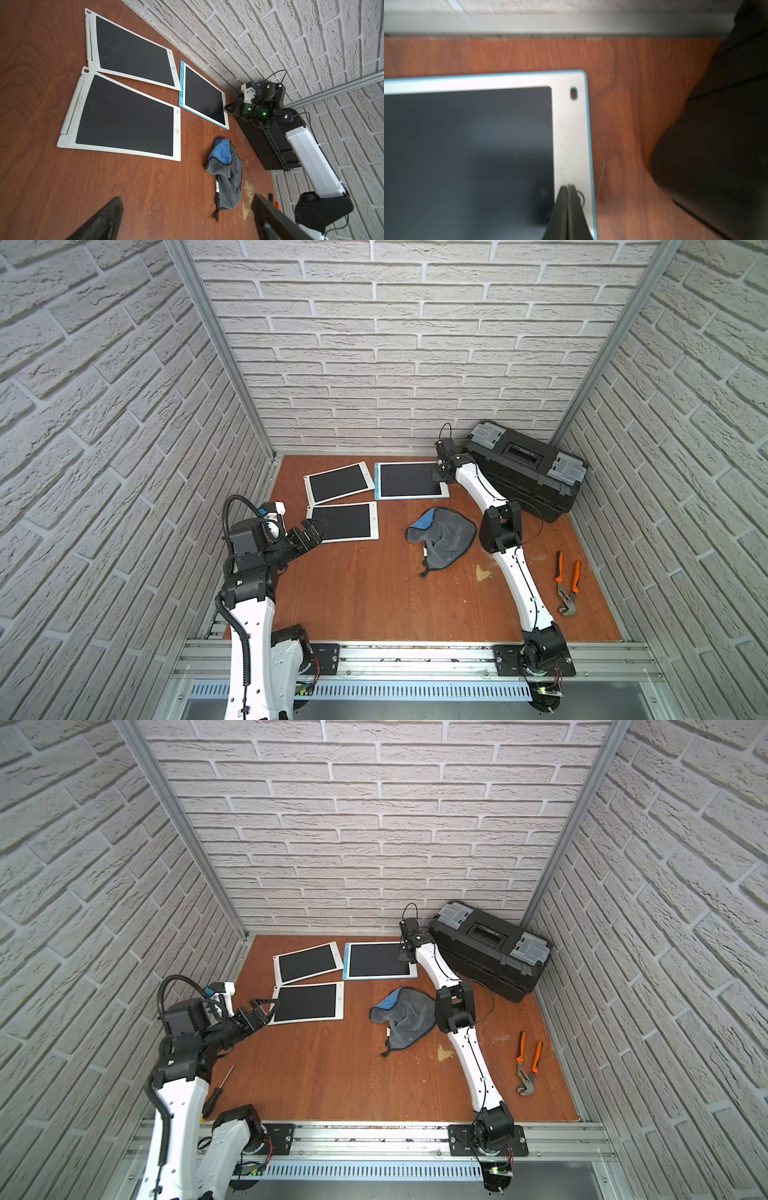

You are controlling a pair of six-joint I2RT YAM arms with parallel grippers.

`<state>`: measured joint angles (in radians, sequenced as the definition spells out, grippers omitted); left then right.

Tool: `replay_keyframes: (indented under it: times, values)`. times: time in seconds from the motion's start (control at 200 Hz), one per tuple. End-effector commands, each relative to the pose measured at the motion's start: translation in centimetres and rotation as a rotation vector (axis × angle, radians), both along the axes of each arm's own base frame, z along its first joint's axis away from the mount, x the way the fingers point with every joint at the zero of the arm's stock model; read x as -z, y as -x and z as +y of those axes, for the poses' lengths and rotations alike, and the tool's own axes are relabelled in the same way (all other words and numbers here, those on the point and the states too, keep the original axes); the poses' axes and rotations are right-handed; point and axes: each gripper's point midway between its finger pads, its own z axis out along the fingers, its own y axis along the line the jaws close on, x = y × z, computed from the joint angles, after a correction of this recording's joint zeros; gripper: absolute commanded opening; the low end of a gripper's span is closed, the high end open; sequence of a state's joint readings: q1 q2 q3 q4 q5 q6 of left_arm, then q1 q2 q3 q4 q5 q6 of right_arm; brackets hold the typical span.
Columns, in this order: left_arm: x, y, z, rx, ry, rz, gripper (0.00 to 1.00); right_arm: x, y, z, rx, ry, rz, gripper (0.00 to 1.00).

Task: Wipe the drawing tablet
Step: Press the button on the drawing tablet, then reset both arms

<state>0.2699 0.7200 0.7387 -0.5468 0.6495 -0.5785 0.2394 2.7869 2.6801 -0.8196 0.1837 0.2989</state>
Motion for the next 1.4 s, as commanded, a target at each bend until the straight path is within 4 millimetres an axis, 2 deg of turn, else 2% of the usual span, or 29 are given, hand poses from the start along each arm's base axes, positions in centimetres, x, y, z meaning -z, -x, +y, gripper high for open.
replay_keyframes:
  times: [0.0,0.075,0.14,0.255,0.35,0.475,0.49,0.575,0.585,0.605,0.66,0.72,0.8,0.84,0.935,0.955,1.0,1.03,1.04,1.05,1.065,1.125,1.13,1.165,1.21,1.23,1.27,1.31,1.395]
  values:
    - [-0.5,-0.3,0.1,0.005,-0.015,-0.041,0.98,0.4,0.7,-0.2,0.013,-0.022,0.035,0.02]
    - [-0.5,-0.3,0.1,0.005,-0.015,-0.041,0.98,-0.9,0.5,0.1,0.005,-0.034,0.015,0.02]
    - [-0.6,-0.3,0.2,0.004,-0.016,-0.044,0.98,-2.8,0.4,0.4,-0.010,-0.046,-0.011,0.02]
    - [-0.6,-0.2,0.2,0.000,-0.019,-0.049,0.98,-8.1,1.2,1.3,-0.053,-0.068,-0.060,0.03]
    - [-0.6,-0.2,0.3,-0.004,-0.021,-0.050,0.98,-13.1,2.8,2.3,-0.089,-0.065,-0.107,0.02]
    - [-0.8,-0.1,0.6,-0.024,-0.038,-0.059,0.98,-19.9,6.6,2.9,-0.126,-0.063,-0.191,0.02]
    - [-0.8,-0.1,0.6,-0.028,-0.040,-0.060,0.98,-20.2,7.2,2.9,-0.127,-0.061,-0.192,0.03]
    - [-0.8,0.0,0.7,-0.036,-0.043,-0.060,0.98,-23.5,10.8,1.9,-0.115,-0.073,-0.232,0.03]
    - [-0.8,0.0,0.8,-0.037,-0.043,-0.060,0.98,-23.3,11.2,1.7,-0.113,-0.071,-0.227,0.02]
    - [-0.7,0.0,0.8,-0.037,-0.042,-0.059,0.98,-25.0,12.4,1.2,-0.107,-0.078,-0.257,0.03]
    - [-0.7,-0.1,0.8,-0.040,-0.039,-0.059,0.98,-26.3,15.2,0.1,-0.095,-0.067,-0.279,0.05]
    - [-0.6,-0.2,0.8,-0.043,-0.030,-0.056,0.98,-26.9,18.4,-1.6,-0.071,-0.047,-0.292,0.11]
    - [-0.7,-0.3,0.6,-0.043,-0.014,-0.060,0.98,-27.0,22.4,-3.4,-0.055,-0.031,-0.318,0.28]
    - [-0.9,-0.3,0.7,-0.047,-0.010,-0.067,0.98,-26.5,24.4,-4.1,-0.052,-0.027,-0.327,0.33]
    - [-1.4,0.0,0.9,-0.069,-0.017,-0.079,0.98,-25.8,28.1,-5.9,-0.024,-0.014,-0.364,0.43]
    - [-1.6,0.1,0.8,-0.068,-0.019,-0.084,0.98,-25.7,28.8,-6.3,-0.018,-0.013,-0.370,0.51]
    - [-1.9,0.4,0.8,-0.077,-0.031,-0.097,0.98,-25.3,30.3,-6.9,-0.009,-0.012,-0.379,0.56]
    - [-2.1,0.6,0.8,-0.089,-0.044,-0.109,0.98,-25.1,31.1,-7.1,-0.010,-0.013,-0.390,0.66]
    - [-2.2,0.6,0.9,-0.095,-0.050,-0.112,0.98,-25.0,31.4,-7.2,-0.011,-0.014,-0.396,0.75]
    - [-2.3,0.7,0.9,-0.098,-0.055,-0.118,0.98,-24.9,31.6,-7.3,-0.011,-0.013,-0.400,0.91]
    - [-2.5,0.8,0.9,-0.102,-0.064,-0.130,0.98,-24.8,32.0,-7.5,-0.008,-0.010,-0.410,0.99]
    - [-3.5,1.1,0.9,-0.124,-0.091,-0.185,0.95,-24.2,32.9,-8.7,0.019,0.020,-0.455,1.00]
    - [-3.5,1.1,0.9,-0.126,-0.093,-0.189,0.95,-24.6,32.8,-8.7,0.021,0.020,-0.474,1.00]
    - [-3.9,1.2,1.3,-0.154,-0.109,-0.214,0.97,-24.1,33.0,-9.2,0.016,0.063,-0.501,1.00]
    - [-4.3,1.2,2.0,-0.205,-0.130,-0.242,0.98,-23.0,33.0,-9.7,-0.022,0.148,-0.520,1.00]
    - [-4.3,1.1,2.3,-0.233,-0.133,-0.251,0.98,-21.9,32.9,-9.9,-0.044,0.195,-0.509,1.00]
    - [-3.8,0.9,3.2,-0.295,-0.146,-0.238,0.98,-20.0,32.7,-10.3,-0.086,0.280,-0.484,1.00]
    - [-2.8,0.4,3.4,-0.314,-0.175,-0.224,0.98,-18.6,32.6,-11.2,-0.050,0.314,-0.458,1.00]
    - [-1.0,-1.6,2.2,-0.270,-0.203,-0.263,0.98,-17.4,31.7,-12.1,0.038,0.319,-0.463,1.00]
